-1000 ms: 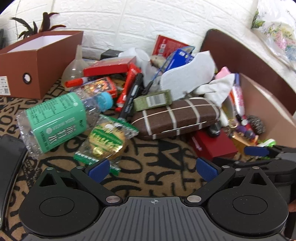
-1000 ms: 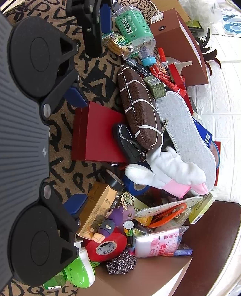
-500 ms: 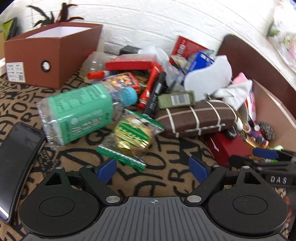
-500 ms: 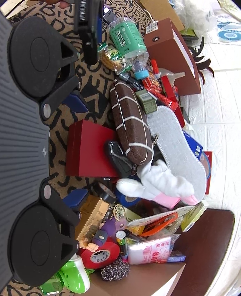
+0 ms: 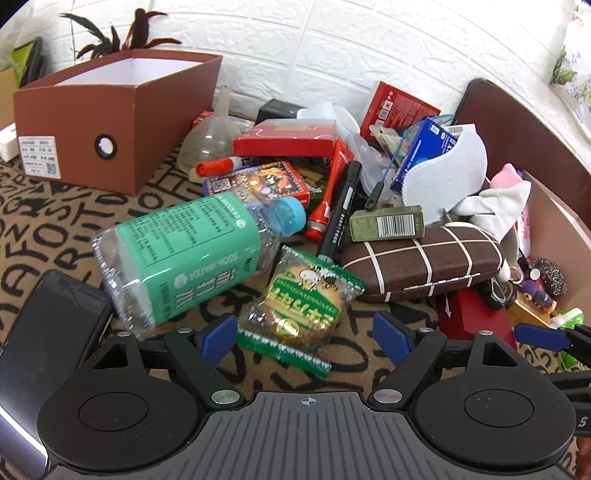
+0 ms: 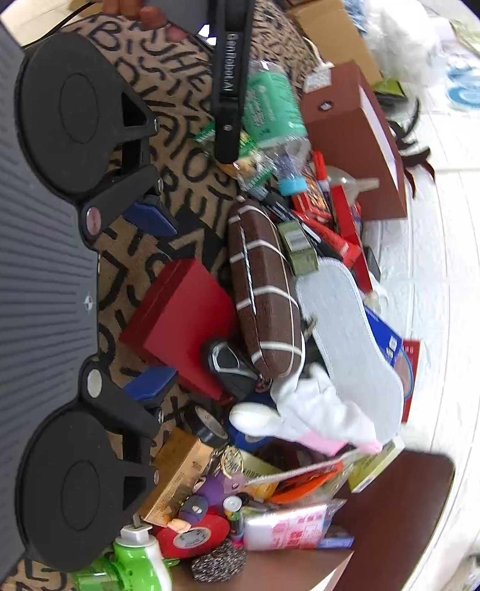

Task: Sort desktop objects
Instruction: 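Reach the left tool to the snack bun packet while the right tool reaches the red box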

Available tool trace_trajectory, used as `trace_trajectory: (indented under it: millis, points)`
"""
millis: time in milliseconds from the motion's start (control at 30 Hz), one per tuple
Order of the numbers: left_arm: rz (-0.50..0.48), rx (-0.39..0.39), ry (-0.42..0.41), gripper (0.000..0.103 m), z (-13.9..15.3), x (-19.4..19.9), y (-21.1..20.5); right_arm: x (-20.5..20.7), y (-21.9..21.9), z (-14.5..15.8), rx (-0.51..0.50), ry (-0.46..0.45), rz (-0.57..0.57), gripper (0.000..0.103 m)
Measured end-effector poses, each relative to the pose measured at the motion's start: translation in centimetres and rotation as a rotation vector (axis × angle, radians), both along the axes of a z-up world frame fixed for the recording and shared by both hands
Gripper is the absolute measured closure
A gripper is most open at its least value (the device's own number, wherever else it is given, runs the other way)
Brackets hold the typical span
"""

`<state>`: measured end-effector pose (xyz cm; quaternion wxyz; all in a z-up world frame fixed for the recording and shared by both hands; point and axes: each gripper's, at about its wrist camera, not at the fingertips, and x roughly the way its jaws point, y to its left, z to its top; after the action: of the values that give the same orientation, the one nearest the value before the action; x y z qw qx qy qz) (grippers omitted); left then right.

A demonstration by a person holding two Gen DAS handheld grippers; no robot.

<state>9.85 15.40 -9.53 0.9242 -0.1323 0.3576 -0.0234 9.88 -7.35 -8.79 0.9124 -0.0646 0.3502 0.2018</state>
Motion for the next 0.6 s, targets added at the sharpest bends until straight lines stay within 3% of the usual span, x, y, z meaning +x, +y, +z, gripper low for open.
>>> trace_trajectory:
  millis: [167, 400, 600]
  points:
    - [-0.024, 0.058, 0.002, 0.012, -0.7, 1.3, -0.8, 1.0, 0.8, -0.2, 0.000, -0.008, -0.053, 0.016]
    - [-0.004, 0.064, 0.012, 0.014, -1.3, 2.7, -0.6, 2.5, 1.5, -1.1, -0.019, -0.004, -0.145, 0.017]
    - [-0.016, 0.129, 0.020, 0.027, -1.3, 2.8, -1.1, 2.6, 0.8, -1.4, 0.004, 0.009, -0.139, 0.019]
